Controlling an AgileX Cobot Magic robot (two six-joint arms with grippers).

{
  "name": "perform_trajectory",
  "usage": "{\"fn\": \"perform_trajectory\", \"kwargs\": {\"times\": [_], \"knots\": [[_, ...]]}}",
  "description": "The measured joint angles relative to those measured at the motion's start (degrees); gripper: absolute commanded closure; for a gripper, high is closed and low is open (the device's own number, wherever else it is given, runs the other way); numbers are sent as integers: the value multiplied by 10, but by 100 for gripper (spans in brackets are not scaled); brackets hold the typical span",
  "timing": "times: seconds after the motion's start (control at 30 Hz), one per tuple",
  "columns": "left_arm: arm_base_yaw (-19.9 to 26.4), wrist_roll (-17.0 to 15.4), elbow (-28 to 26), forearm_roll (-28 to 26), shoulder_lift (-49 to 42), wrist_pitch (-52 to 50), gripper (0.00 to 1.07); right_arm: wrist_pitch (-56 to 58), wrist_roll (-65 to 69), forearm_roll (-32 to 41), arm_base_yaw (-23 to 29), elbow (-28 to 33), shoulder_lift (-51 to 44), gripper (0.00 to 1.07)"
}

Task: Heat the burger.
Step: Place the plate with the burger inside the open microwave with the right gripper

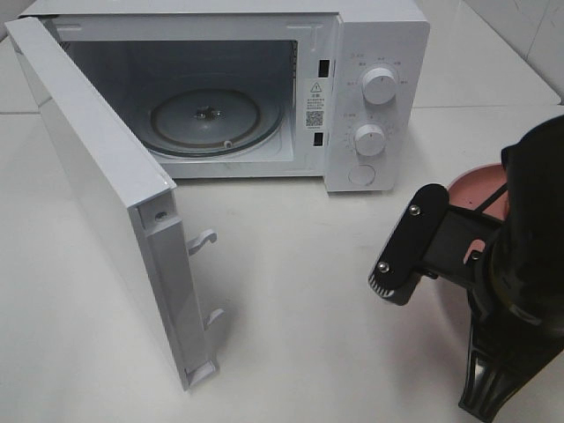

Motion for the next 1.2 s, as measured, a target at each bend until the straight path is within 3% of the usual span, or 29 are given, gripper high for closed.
{"fn": "perform_trajectory", "kwargs": {"times": [0.77,1.2], "knots": [[0,0,0,0,0,0,8,6,-61,-6,166,0,0,107],[0,0,0,0,0,0,8,-14,-120,-33,182,0,0,107]]}}
